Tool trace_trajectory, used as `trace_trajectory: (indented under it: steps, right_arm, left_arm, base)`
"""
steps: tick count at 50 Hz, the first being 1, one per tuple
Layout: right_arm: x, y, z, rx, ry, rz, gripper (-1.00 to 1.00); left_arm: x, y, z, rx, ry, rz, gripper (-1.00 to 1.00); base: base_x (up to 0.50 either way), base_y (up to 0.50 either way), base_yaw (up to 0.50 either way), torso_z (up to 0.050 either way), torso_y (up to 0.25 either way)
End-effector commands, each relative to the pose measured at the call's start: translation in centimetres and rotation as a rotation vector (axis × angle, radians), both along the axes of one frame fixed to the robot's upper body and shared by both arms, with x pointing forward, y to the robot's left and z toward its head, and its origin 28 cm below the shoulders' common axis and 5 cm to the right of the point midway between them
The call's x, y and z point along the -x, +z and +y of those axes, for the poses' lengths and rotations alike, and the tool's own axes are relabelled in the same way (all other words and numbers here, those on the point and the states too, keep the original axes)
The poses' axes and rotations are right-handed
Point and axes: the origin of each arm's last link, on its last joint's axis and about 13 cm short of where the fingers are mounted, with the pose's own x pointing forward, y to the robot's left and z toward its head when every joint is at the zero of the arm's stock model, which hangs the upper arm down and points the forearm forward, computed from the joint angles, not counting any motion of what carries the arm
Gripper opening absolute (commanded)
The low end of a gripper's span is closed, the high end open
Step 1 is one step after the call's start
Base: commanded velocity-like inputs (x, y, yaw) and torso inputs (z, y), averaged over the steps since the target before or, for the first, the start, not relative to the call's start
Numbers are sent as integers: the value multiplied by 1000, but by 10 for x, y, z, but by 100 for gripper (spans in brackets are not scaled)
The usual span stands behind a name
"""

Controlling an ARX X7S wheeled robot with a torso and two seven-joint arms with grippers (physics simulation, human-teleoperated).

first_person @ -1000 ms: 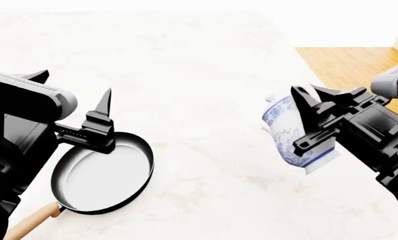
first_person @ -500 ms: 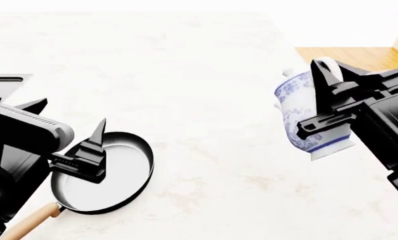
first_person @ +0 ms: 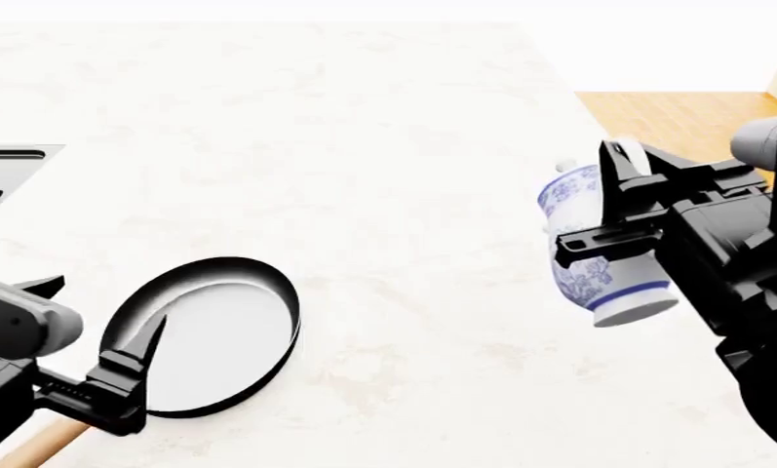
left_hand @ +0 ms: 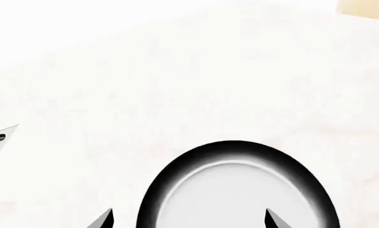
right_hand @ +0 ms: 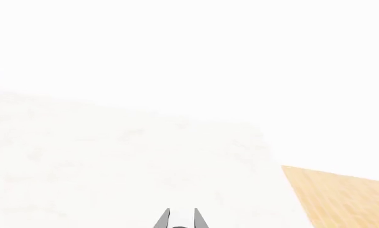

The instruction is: Pick the teapot and pot and place them in the sink. Then turn on the water.

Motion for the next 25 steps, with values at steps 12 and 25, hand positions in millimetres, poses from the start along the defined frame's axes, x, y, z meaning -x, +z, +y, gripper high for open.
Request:
trace_trajectory:
  steps: [12, 25]
  right_arm:
    - [-9, -2, 1, -16, -55, 36, -100]
    - [-10, -2, 3, -12, -41, 38, -100]
  left_arm:
    - [28, 2, 18, -11, -50, 136, 100]
    - [36, 3, 29, -17, -20, 193, 100]
  base:
    - [0, 0, 0, 1, 1]
    - [0, 0, 0, 0, 2]
